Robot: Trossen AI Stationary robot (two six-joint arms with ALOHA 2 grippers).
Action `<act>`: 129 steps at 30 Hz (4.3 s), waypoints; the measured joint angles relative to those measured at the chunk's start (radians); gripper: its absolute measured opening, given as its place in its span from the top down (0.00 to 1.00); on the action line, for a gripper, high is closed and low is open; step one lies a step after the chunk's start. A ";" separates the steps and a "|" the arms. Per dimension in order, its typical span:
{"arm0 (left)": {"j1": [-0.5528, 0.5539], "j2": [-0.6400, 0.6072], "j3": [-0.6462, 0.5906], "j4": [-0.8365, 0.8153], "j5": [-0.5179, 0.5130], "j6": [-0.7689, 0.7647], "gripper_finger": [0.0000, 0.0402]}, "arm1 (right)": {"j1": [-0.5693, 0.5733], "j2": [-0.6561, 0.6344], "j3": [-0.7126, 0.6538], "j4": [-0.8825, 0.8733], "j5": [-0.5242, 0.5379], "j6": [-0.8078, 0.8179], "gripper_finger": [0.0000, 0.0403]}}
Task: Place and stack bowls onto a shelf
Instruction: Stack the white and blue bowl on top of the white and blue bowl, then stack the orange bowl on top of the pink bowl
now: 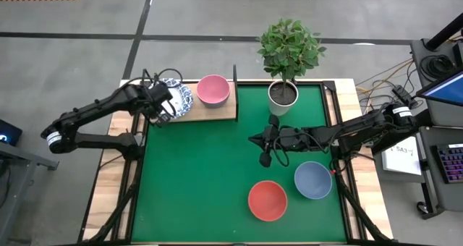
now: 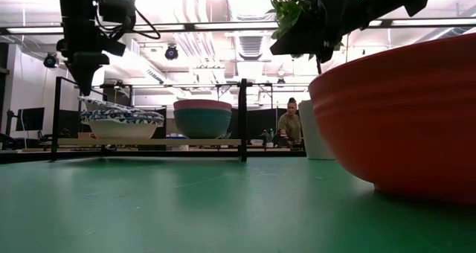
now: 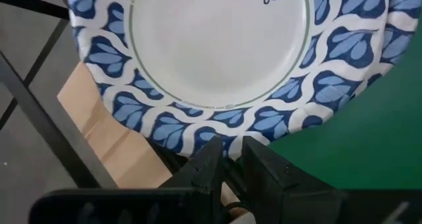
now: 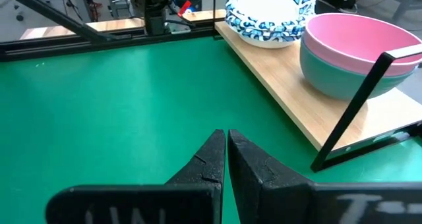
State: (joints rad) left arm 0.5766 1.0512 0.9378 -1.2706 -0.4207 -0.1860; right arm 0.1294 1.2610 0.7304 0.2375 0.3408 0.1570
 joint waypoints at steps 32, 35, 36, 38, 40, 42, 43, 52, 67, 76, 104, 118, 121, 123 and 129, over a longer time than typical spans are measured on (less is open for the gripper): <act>0.000 -0.011 -0.086 0.114 -0.011 -0.070 0.90 | -0.001 0.001 0.001 0.007 0.001 0.004 0.98; 0.000 -0.010 -0.102 0.150 -0.006 -0.083 0.90 | -0.001 0.001 0.001 0.007 0.001 0.003 0.98; 0.000 -0.010 -0.106 0.165 0.002 -0.085 0.90 | -0.001 0.001 0.001 0.007 0.001 0.003 0.98; 0.000 -0.010 -0.113 0.194 0.035 -0.085 0.90 | -0.001 0.001 0.001 0.007 0.001 0.004 0.98; -0.003 -0.011 -0.114 0.208 0.045 -0.086 0.90 | -0.001 0.001 0.001 0.007 0.001 0.004 0.98; -0.007 -0.011 -0.112 0.207 0.045 -0.078 0.90 | -0.001 0.001 0.001 0.007 0.001 0.006 0.98; -0.007 -0.011 -0.105 0.204 0.045 -0.069 0.90 | -0.001 0.001 0.001 0.007 0.001 0.007 0.98; -0.004 -0.018 -0.015 0.405 -0.136 0.086 0.90 | -0.001 0.001 0.001 0.007 0.004 0.002 0.98; 0.223 0.230 0.064 0.663 -0.138 0.317 0.90 | -0.001 0.001 0.001 0.006 0.005 -0.001 0.98; 0.274 0.353 0.129 0.605 -0.080 0.342 0.90 | -0.001 0.001 0.001 0.006 0.004 0.003 0.98; -0.132 -0.070 -0.002 0.548 0.273 0.076 0.90 | 0.033 0.002 0.063 -0.001 0.000 0.051 0.98; -0.655 -0.297 -0.320 1.024 0.273 0.034 0.90 | 0.172 0.051 0.375 -0.522 -0.004 0.117 0.98; -0.689 -0.306 -0.344 1.052 0.272 0.042 0.90 | 0.191 0.113 0.486 -0.726 -0.004 0.159 0.98; -0.692 -0.306 -0.351 1.045 0.271 0.042 0.90 | 0.197 0.165 0.559 -0.842 -0.004 0.180 0.98; -0.692 -0.306 -0.345 1.046 0.271 0.057 0.90 | 0.200 0.319 0.715 -1.103 -0.145 0.181 0.98</act>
State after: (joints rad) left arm -0.1154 0.7451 0.5926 -0.2241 -0.1501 -0.1288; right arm 0.3294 1.5804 1.4455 -0.8658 0.1962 0.3376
